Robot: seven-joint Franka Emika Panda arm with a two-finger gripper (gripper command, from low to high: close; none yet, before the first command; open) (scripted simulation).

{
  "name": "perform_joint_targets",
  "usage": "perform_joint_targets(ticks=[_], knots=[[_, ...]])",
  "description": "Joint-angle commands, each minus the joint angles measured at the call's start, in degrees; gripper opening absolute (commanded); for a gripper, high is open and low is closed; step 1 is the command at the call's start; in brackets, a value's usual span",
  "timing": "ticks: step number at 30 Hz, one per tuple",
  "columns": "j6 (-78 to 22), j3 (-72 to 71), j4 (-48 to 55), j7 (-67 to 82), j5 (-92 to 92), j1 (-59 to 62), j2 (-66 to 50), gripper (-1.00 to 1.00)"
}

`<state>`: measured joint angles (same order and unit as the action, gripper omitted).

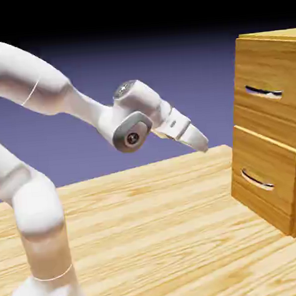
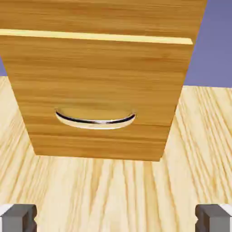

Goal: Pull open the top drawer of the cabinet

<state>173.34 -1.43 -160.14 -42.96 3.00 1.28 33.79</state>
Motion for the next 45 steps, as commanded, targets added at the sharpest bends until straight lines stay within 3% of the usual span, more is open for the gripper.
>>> perform_joint_targets(ticks=[1, 45], knots=[[-0.55, -1.19, 0.71, -0.42, 2.49, 1.63, 0.94, 0.00], [-24.90, -53.27, 32.09, -18.76, 112.13, 73.25, 42.14, 0.00]])
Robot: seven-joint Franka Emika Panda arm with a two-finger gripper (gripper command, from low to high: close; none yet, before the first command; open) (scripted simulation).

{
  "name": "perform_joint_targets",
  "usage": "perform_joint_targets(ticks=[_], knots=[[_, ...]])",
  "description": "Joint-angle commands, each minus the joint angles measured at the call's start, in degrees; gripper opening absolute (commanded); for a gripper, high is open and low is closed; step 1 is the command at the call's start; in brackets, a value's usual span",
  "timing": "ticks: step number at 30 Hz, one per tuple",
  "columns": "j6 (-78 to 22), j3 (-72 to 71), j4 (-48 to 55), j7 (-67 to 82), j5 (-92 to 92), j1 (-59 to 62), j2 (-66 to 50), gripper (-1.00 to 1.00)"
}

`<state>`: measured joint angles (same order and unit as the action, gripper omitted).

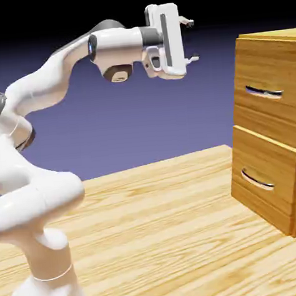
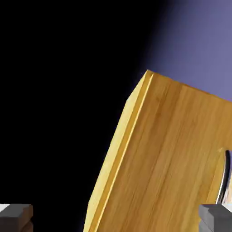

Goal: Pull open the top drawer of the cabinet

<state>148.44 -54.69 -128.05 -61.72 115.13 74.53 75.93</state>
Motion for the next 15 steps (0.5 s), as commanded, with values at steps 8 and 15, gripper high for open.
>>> perform_joint_targets(ticks=[8, 15], knots=[[-4.43, -9.47, 5.71, -3.34, 19.94, 13.02, 7.49, 0.00], [-8.30, -17.76, 10.70, -6.25, 37.38, 24.42, 14.05, 0.00]])
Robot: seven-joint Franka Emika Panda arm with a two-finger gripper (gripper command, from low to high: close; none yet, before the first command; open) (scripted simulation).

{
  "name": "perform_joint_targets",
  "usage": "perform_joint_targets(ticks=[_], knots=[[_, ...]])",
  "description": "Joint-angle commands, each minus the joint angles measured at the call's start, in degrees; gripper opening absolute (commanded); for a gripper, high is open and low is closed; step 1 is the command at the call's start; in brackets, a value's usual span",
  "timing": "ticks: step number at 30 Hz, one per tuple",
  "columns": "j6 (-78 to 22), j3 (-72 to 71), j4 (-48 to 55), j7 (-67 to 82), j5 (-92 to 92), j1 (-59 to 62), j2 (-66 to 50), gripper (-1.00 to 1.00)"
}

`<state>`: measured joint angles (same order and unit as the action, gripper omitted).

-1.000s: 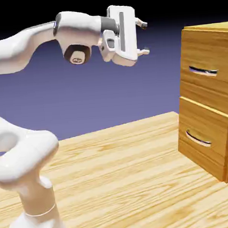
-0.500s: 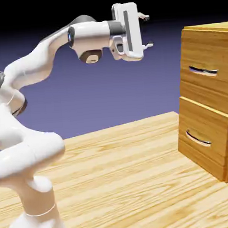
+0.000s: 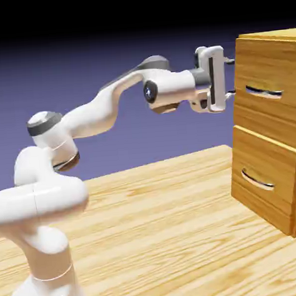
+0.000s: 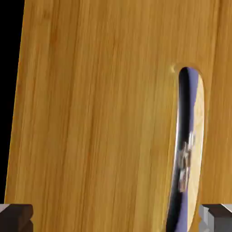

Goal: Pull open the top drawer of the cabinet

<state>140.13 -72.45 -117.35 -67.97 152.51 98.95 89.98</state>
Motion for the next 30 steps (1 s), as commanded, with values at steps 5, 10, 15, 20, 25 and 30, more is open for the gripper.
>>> perform_joint_targets(ticks=[5, 10, 15, 20, 25, 30], knots=[[0.60, -1.65, 4.94, -1.06, 2.94, 4.73, 0.79, 0.00], [2.64, -2.24, 11.90, -2.08, 3.27, 9.65, 0.39, -1.00], [0.15, -1.56, 3.60, -0.88, 2.95, 3.85, 0.91, -1.00], [-2.54, -0.41, -6.78, 0.31, 1.92, -3.87, 1.65, -1.00], [-4.55, 1.16, -17.16, 1.09, 0.02, -12.32, 2.66, -1.00], [-5.55, 3.30, -27.54, 1.24, -3.08, -21.83, 4.19, -1.00]])
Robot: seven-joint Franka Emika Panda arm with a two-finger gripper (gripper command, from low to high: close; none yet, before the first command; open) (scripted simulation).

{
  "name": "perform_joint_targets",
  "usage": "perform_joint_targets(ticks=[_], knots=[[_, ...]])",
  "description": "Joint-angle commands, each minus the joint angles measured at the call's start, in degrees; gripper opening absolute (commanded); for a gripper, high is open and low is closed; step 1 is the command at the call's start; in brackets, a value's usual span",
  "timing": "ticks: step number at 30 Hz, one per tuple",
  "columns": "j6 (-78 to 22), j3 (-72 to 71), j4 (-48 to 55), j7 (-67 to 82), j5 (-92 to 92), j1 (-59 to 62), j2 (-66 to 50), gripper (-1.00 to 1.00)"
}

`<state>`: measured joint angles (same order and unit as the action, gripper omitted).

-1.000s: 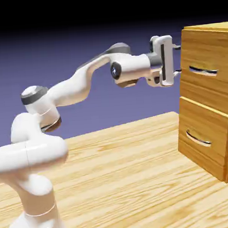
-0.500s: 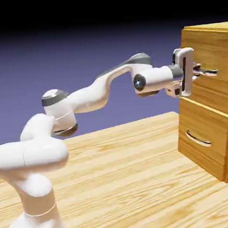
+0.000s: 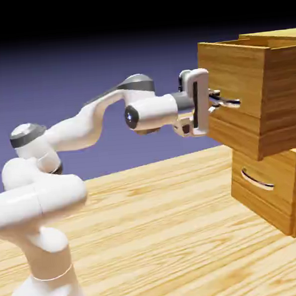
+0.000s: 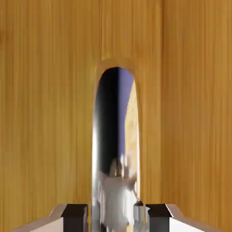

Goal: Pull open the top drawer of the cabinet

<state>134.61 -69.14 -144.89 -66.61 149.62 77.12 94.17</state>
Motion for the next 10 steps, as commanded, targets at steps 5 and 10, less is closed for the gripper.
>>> perform_joint_targets(ticks=[5, 10], knots=[[0.48, 2.61, -9.68, -0.97, -4.77, -10.38, 2.26, -1.00], [1.62, 4.04, -14.07, -2.05, -7.95, -16.07, 3.77, 1.00]])
